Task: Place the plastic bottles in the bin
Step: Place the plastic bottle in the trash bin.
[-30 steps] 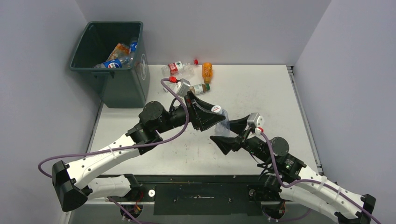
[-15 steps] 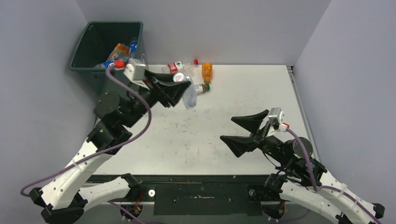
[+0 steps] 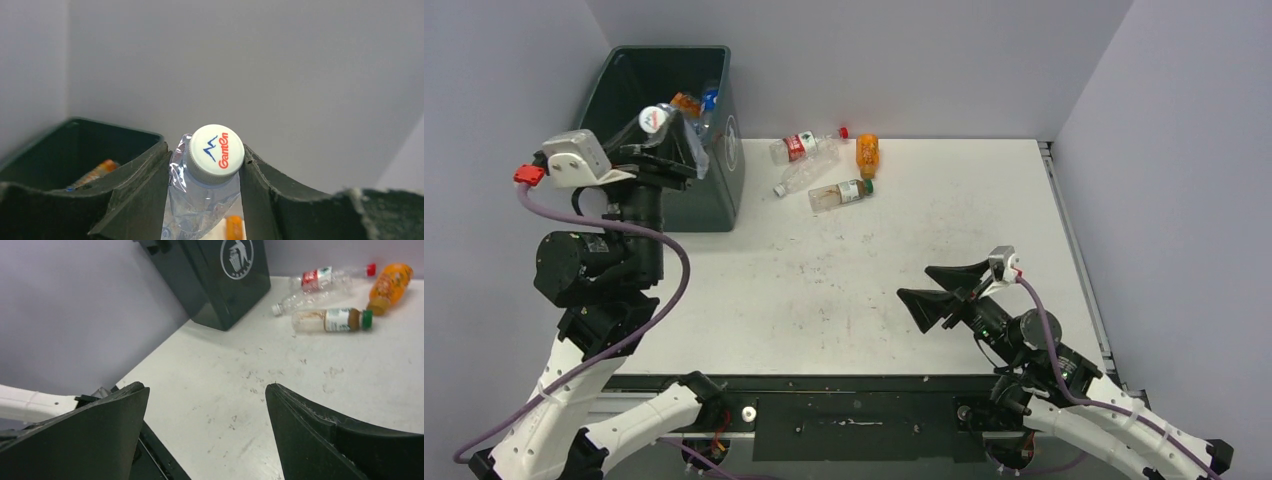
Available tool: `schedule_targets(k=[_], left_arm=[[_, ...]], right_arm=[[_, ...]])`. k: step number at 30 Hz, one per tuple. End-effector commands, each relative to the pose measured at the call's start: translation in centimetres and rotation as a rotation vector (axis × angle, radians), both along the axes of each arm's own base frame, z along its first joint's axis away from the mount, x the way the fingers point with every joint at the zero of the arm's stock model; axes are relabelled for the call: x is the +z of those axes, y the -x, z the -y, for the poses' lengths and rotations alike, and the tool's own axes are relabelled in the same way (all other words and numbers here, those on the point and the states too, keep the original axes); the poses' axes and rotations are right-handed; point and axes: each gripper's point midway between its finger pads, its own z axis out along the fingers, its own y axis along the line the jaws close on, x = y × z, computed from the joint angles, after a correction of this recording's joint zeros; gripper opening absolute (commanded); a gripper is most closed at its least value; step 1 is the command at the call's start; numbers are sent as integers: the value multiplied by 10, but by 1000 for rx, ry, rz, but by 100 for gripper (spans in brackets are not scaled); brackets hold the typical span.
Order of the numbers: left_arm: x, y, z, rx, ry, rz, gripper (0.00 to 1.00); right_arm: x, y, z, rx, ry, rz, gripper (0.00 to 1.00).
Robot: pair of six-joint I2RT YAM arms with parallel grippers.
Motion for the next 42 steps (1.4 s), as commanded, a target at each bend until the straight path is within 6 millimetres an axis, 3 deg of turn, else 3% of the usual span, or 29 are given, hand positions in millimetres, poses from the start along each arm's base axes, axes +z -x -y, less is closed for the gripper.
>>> schedule_targets(k=[1, 5, 10, 14, 17, 19, 21, 28, 30, 35, 36, 38, 39, 42], left_arm=[[32, 6, -63, 340, 15, 73, 0], [45, -18, -73, 420, 16, 77, 0], [55, -66, -86, 388, 98, 103, 0], [35, -122, -110, 361, 226, 100, 0], [16, -146, -115, 313, 308, 183, 0], [19, -151, -115, 311, 300, 299, 0], [18, -168, -118, 331, 277, 316, 0], [-6, -260, -123, 377, 185, 179, 0], [-12, -277, -122, 384, 167, 152, 2], [-6, -297, -114, 349, 117, 202, 22], [-5, -301, -111, 336, 107, 202, 33], [-4, -302, -112, 348, 114, 194, 65], [-3, -299, -114, 363, 126, 194, 93], [7, -281, -111, 375, 157, 221, 96]], right_arm=[[-3, -18, 15, -135, -126, -44, 90], [-16, -26, 21, -200, -129, -86, 90], [-18, -25, 24, -207, -130, -103, 90], [-19, -23, 23, -194, -96, -98, 90], [-25, -24, 24, -202, -44, -108, 90], [-32, -25, 23, -205, -14, -114, 90], [-41, -27, 23, -213, 14, -122, 90], [-58, -38, 21, -253, 95, -121, 90], [-64, -42, 19, -264, 118, -123, 90], [-76, -44, 9, -246, 151, -148, 90], [-78, -44, 8, -240, 156, -152, 90], [-81, -43, 9, -241, 159, -157, 90], [-82, -43, 10, -242, 160, -159, 90], [-79, -42, 12, -246, 155, -157, 90]])
